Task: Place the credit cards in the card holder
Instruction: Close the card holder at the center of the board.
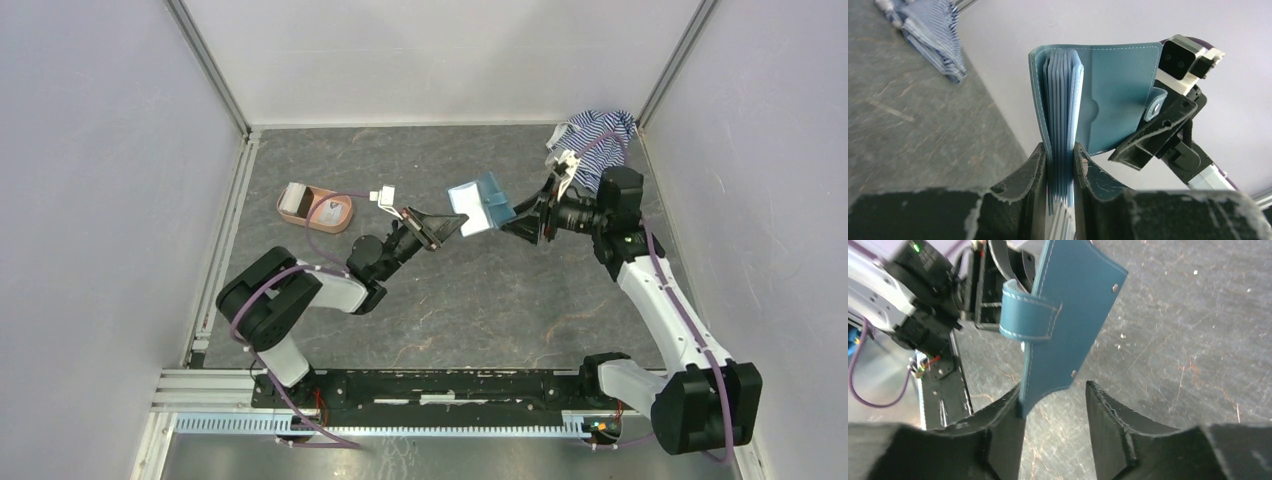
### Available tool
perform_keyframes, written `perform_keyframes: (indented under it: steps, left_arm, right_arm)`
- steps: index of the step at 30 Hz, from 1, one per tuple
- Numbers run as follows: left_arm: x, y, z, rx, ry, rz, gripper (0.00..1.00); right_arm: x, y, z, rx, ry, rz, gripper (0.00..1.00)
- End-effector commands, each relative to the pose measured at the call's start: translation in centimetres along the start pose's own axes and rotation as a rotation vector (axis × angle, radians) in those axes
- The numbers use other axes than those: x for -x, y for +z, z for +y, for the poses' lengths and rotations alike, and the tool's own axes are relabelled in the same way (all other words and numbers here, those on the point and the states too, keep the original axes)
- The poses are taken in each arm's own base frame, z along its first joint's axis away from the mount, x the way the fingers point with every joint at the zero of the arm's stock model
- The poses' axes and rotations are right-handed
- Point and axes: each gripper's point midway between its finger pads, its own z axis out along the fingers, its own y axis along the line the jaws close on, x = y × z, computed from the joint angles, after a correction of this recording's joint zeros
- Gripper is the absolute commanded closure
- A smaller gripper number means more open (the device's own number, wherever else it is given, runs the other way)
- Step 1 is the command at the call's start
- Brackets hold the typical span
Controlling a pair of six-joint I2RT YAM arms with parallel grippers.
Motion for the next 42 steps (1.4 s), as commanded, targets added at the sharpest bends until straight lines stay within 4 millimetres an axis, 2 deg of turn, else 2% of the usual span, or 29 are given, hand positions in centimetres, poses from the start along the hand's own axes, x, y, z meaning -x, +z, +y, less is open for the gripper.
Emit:
perform_keyframes:
  steps: [1,5,7,9,14,15,18,21,25,29,32,35,39,42]
  left_arm:
    - [-0.8,-1.3,0.3,0.075,0.089,0.085,0.98]
    - [-2.8,-4.4,5.8,0.376,0.176,0.242,0.98]
    - [-3.2,-6.2,7.7,0.508,0.222,0.318,0.98]
    - [-2.9,-7.9,9.3,0.651,0.300,0.389,0.98]
    - [-1.3,-12.1,11.6,0.963,0.478,0.573,0.98]
    - [-0.8,-11.6,11.3,0.987,0.506,0.584,0.98]
    - [-1.2,-12.8,12.0,1.129,0.618,0.719,0.98]
    - [-2.5,-13.1,12.8,1.205,0.722,0.823,0.98]
    - [-4.3,-13.6,14.9,1.267,0.768,0.917,0.98]
    - [-5.6,-13.9,16.1,1.289,0.773,0.952,0.98]
    - [-6.0,-13.9,16.2,1.287,0.773,0.959,0.98]
    - [-6.2,-13.7,15.9,1.279,0.763,0.956,0.96]
    - [-6.4,-13.5,15.5,1.268,0.744,0.947,0.89]
    - [-6.5,-13.3,15.3,1.261,0.732,0.943,0.85]
  right_arm:
    - [-3.4,0.4,-1.2,0.016,-0.093,0.047,0.41]
    - [-9.0,0.8,-2.9,0.032,-0.089,0.148,0.29]
    - [-10.7,0.7,-3.3,0.037,-0.101,0.177,0.24]
    - [-11.4,0.6,-3.3,0.039,-0.134,0.177,0.20]
    - [-10.6,-0.4,-3.5,-0.007,-0.246,0.160,0.15]
    - [-10.7,-0.5,-3.6,-0.016,-0.264,0.159,0.15]
    - [-11.1,-0.7,-3.4,-0.005,-0.309,0.157,0.12]
    - [-11.4,-0.5,-2.8,0.032,-0.307,0.135,0.12]
    - [-12.2,0.2,-2.9,0.025,-0.178,0.092,0.17]
    - [-14.0,0.7,-4.5,-0.058,-0.088,0.092,0.18]
    - [-14.8,1.8,-5.1,-0.086,-0.143,0.127,0.18]
    - [-15.5,3.8,-4.3,-0.059,-0.248,0.186,0.20]
    - [-13.9,4.8,-4.6,-0.111,-0.315,0.090,0.22]
    - [-14.0,5.8,-5.1,-0.125,-0.273,0.091,0.22]
